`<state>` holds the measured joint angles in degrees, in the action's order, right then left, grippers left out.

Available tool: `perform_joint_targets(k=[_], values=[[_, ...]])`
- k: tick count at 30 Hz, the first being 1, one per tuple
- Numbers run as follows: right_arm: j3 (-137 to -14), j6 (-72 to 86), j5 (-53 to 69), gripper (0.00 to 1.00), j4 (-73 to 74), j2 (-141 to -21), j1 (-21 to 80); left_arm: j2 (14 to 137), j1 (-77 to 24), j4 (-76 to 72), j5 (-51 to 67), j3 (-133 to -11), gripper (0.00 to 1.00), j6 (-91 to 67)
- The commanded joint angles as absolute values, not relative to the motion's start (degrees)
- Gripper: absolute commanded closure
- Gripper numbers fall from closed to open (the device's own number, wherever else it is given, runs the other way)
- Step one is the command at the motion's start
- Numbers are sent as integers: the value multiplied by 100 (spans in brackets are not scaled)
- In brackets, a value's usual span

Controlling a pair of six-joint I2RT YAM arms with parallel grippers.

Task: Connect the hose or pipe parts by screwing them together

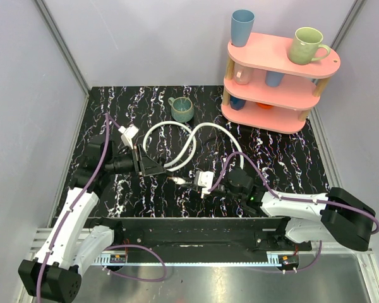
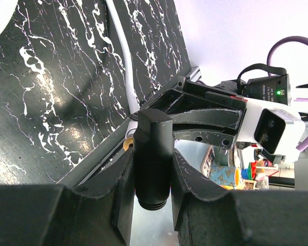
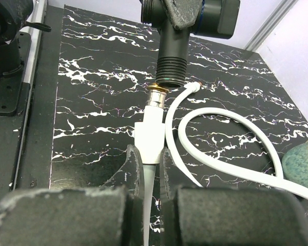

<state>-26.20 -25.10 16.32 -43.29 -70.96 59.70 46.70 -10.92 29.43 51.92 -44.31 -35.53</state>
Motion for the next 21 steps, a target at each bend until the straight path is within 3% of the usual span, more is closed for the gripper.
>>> perform_joint_targets(k=[1,21], values=[[-2654,-2646,1441,100,-4843,-6855,6012,4720,-1099,2892,5414,-4746,100,-3410],[-2584,-2681,1433,100,-4684,-6741,6012,4781,-1099,3445,5256,-5247,100,-3182]])
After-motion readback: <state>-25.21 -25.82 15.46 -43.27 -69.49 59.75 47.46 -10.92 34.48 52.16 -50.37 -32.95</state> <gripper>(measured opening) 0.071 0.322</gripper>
